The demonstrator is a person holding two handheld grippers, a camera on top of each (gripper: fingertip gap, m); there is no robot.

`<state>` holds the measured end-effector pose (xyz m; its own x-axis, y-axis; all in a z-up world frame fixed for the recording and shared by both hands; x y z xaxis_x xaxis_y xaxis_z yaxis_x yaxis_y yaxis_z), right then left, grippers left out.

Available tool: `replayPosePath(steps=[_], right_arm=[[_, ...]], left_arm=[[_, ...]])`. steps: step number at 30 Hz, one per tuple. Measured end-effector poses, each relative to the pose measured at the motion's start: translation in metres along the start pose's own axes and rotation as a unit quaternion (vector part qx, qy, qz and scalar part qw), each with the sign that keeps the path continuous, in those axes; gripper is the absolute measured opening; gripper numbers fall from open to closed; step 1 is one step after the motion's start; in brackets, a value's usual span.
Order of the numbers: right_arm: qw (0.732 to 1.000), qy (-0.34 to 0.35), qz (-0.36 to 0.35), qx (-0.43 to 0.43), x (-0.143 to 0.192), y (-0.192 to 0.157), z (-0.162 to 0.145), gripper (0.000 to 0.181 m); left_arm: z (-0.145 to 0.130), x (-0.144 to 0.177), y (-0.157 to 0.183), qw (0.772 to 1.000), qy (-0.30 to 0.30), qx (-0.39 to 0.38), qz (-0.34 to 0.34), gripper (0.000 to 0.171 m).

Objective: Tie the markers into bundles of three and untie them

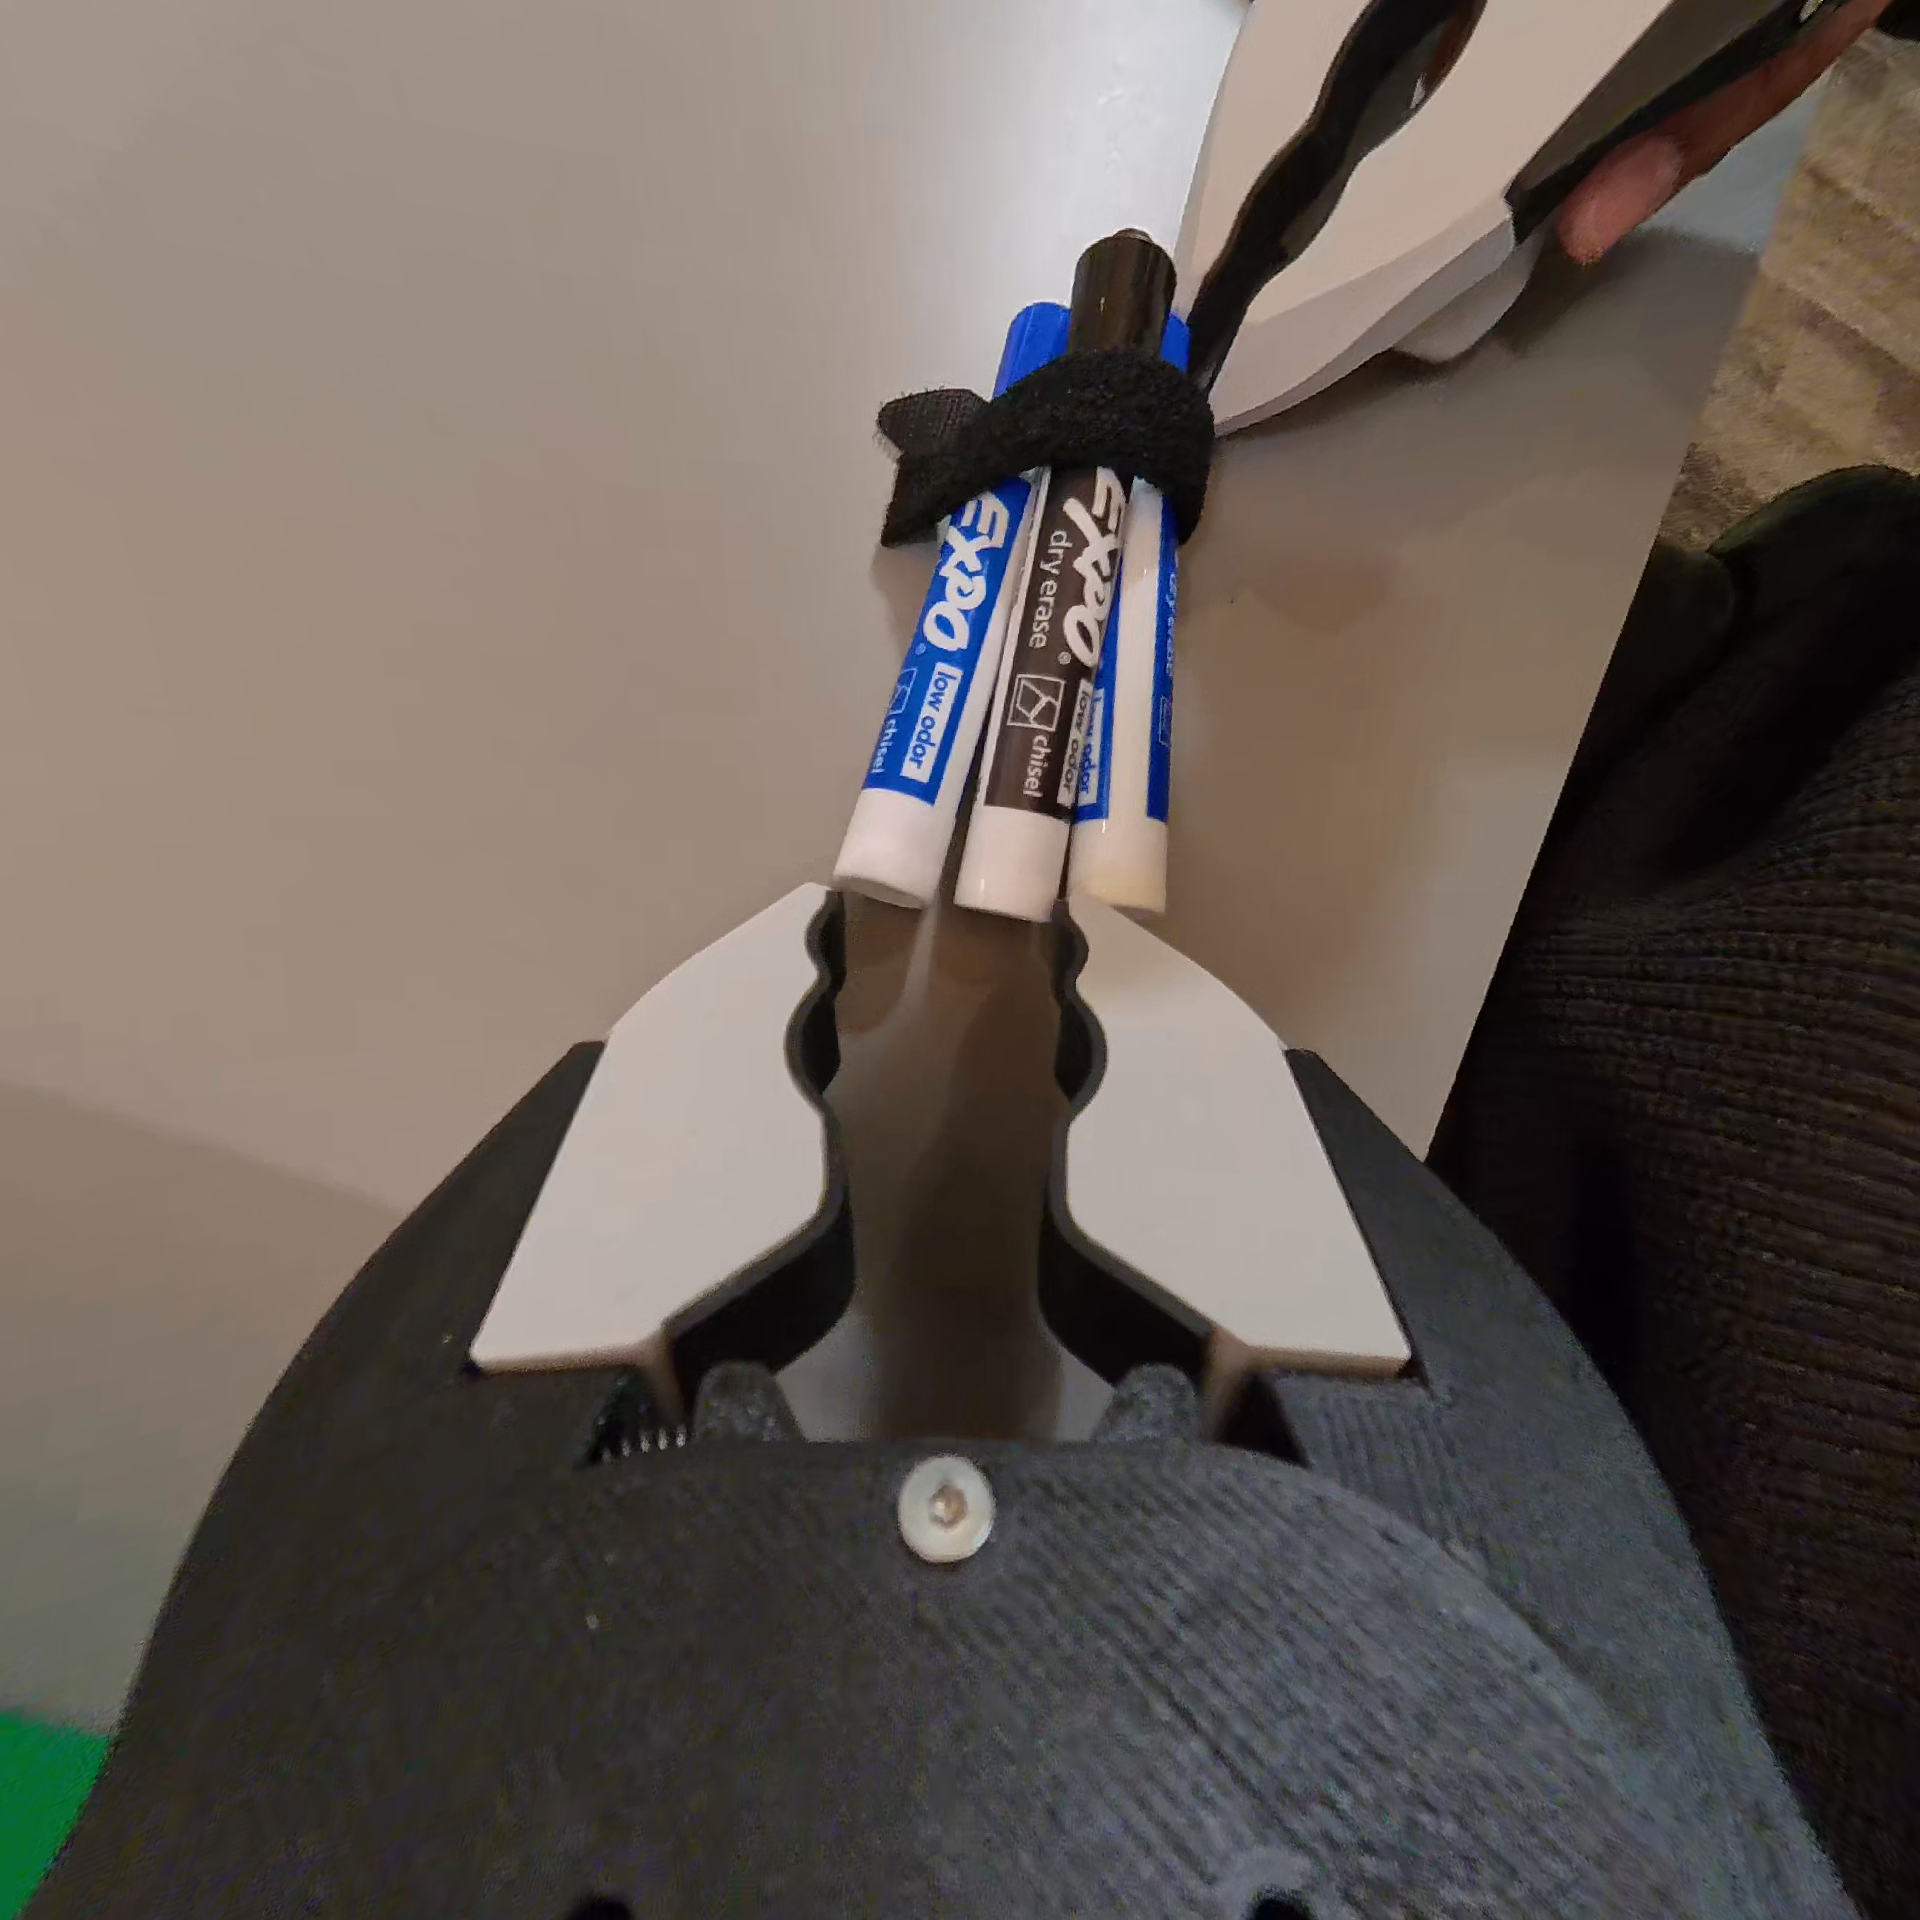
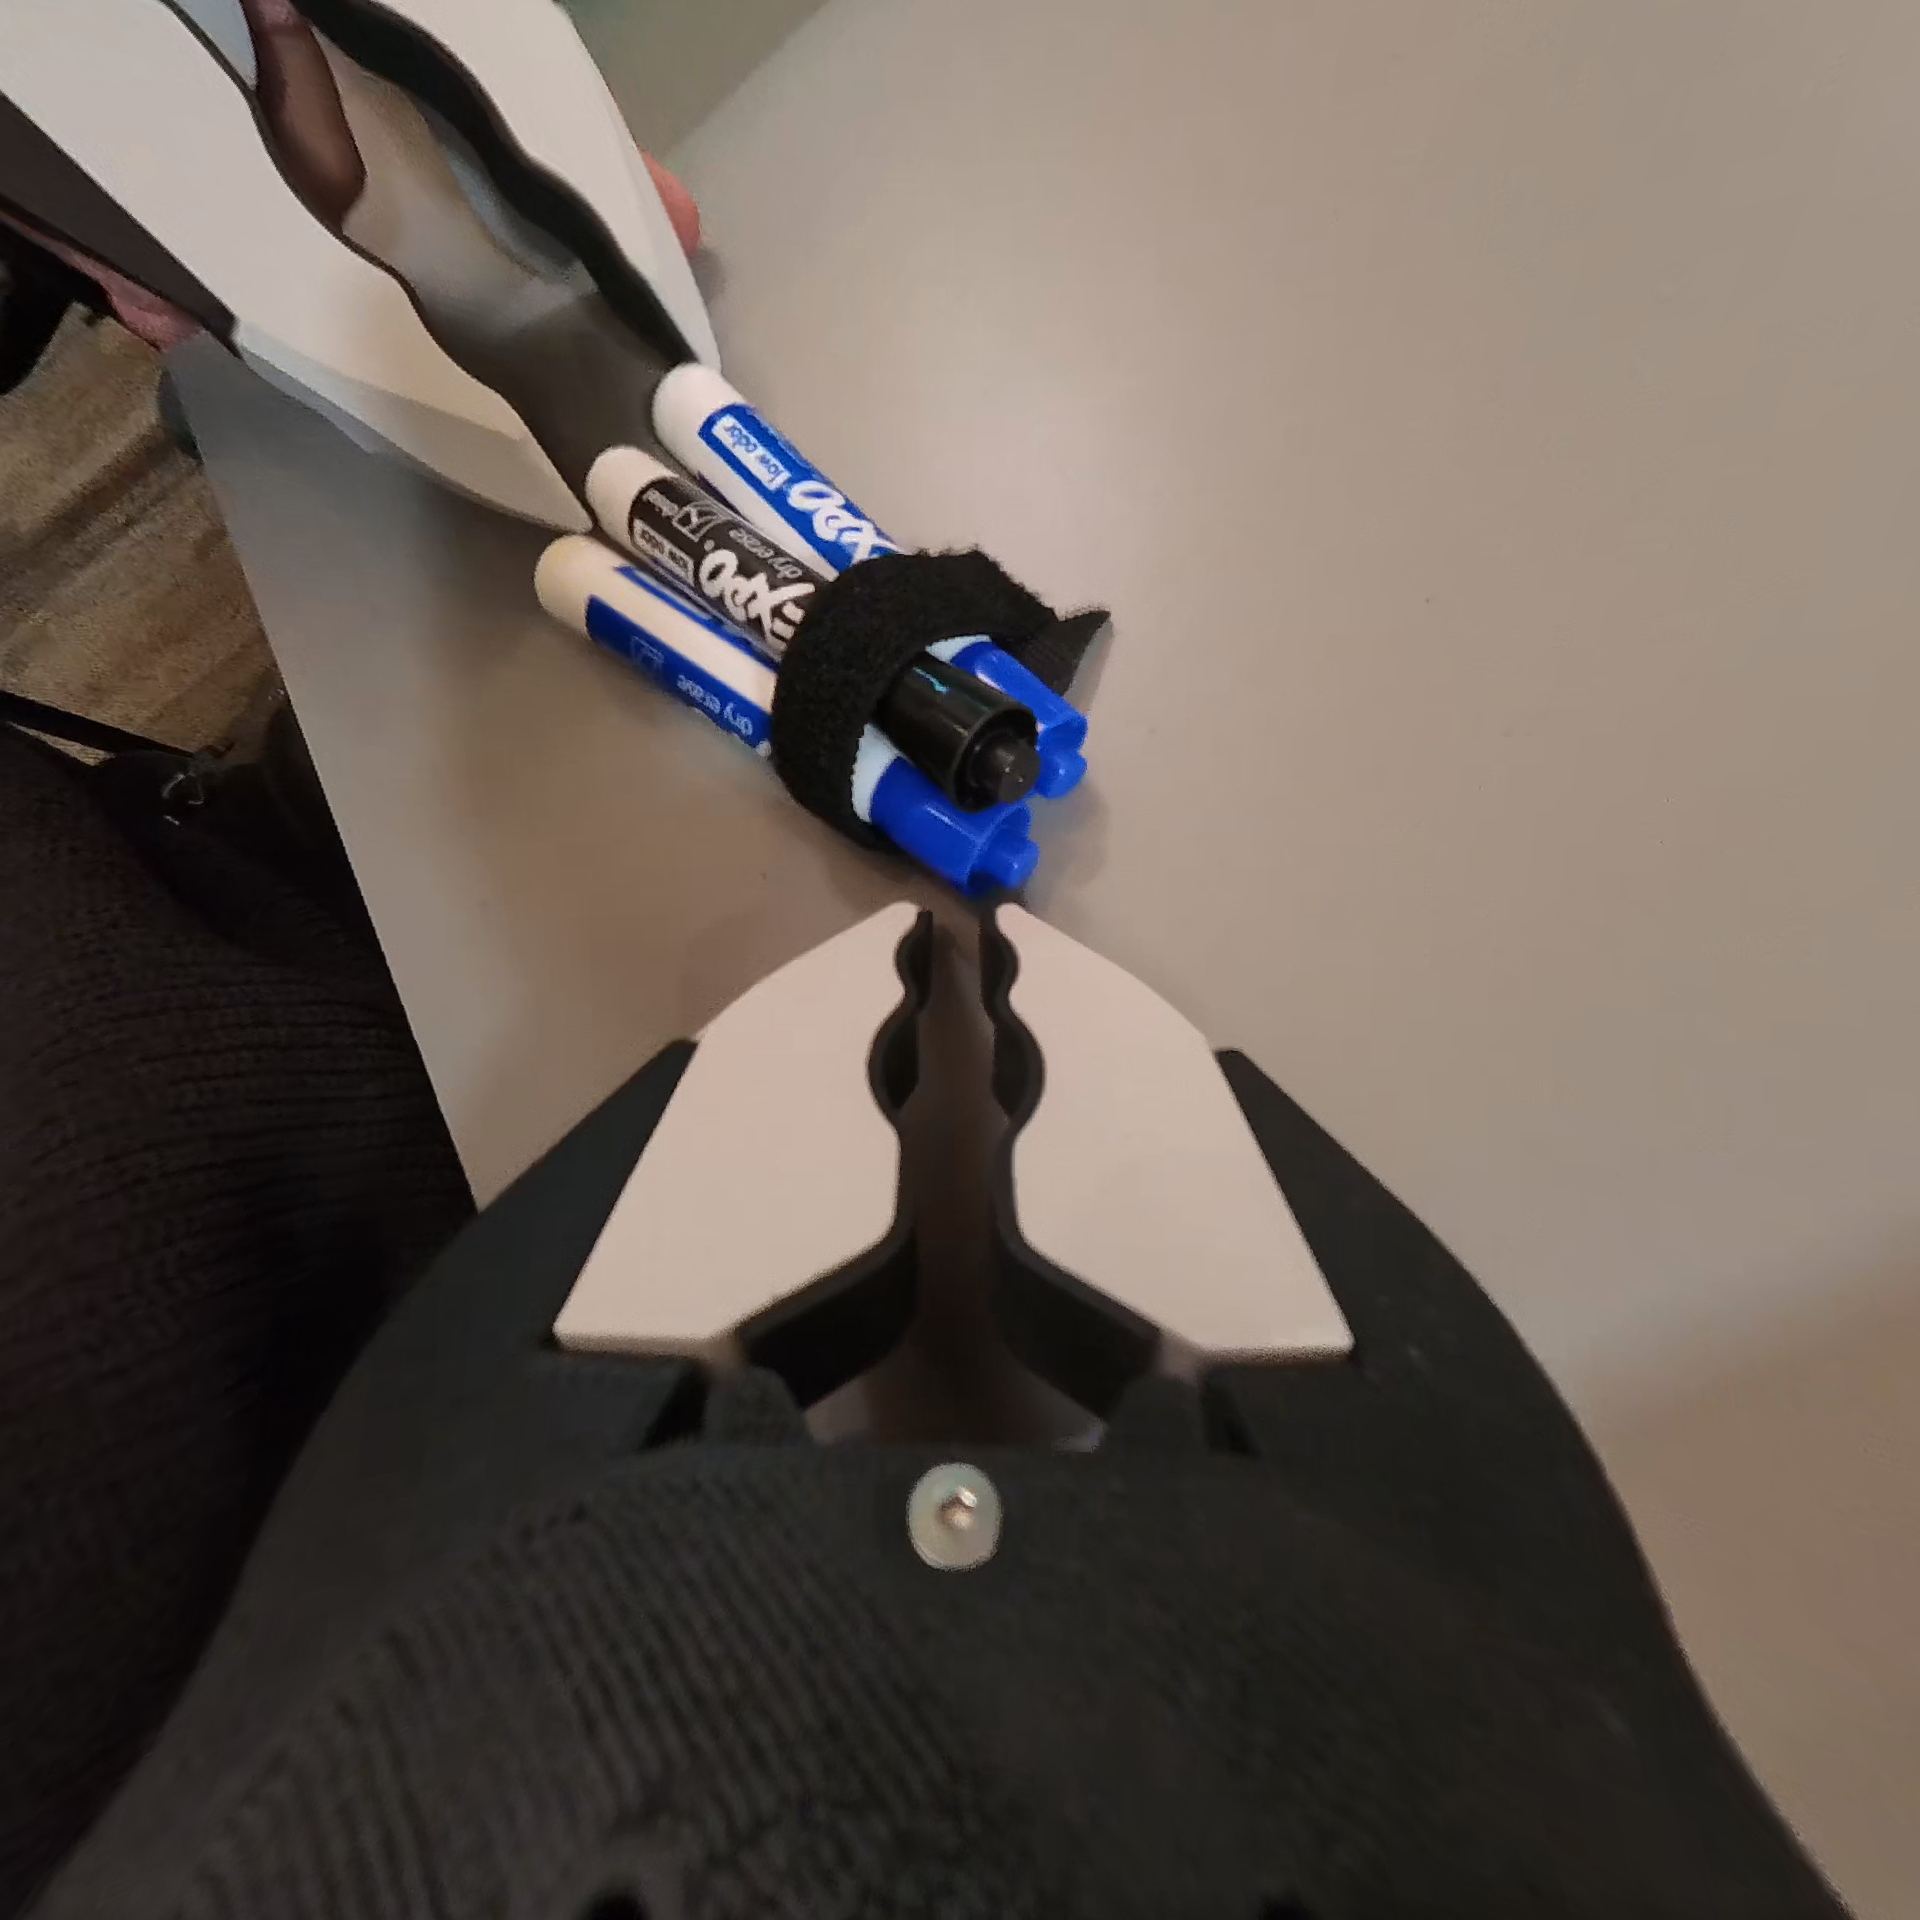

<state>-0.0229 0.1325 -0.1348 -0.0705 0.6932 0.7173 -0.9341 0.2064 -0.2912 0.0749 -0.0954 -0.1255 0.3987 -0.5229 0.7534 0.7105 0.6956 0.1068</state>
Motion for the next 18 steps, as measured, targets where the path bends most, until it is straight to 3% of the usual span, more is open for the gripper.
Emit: replayPosePath(steps=[5, 7, 9, 11, 15, 18], right_arm=[[0.998, 0.034, -0.009, 0.058, 0.016, 0.008, 0.001, 0.02], [0.996, 0.049, 0.003, 0.074, 0.019, 0.009, 0.002, 0.026], [0.995, 0.046, 0.009, 0.083, 0.016, 0.011, 0.002, 0.033], [0.996, 0.036, 0.011, 0.083, 0.011, 0.013, 0.002, 0.036], [0.996, 0.013, 0.014, 0.083, 0.001, 0.013, 0.003, 0.037], [0.996, 0.012, 0.017, 0.09, -0.003, 0.01, 0.006, 0.037]], left_arm=[[0.002, 0.009, -0.001, 1.0, 0.029, -0.006, -0.005, 0.044], [0.004, 0.012, 0.003, 0.998, 0.052, -0.015, -0.026, 0.057], [0.005, 0.012, 0.012, 0.996, 0.055, -0.038, -0.056, 0.06], [0.008, 0.007, 0.018, 0.996, 0.045, -0.068, -0.046, 0.066], [0.019, -0.009, 0.016, 0.994, 0.011, -0.099, 0.041, 0.065], [0.022, -0.023, 0.014, 0.994, -0.033, -0.099, 0.036, 0.072]])
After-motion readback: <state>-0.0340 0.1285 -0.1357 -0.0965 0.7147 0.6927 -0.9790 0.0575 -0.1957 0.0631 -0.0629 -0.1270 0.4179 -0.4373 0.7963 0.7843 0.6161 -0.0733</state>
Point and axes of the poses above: each gripper's, where its closed fingertips meet, x back along the fingers, z out of its top, y = z × x across the jaws, the point moved 10 cm from there along x, back along the fingers, and after that the axes turned 5 degrees about -x, right-handed, at the moved point
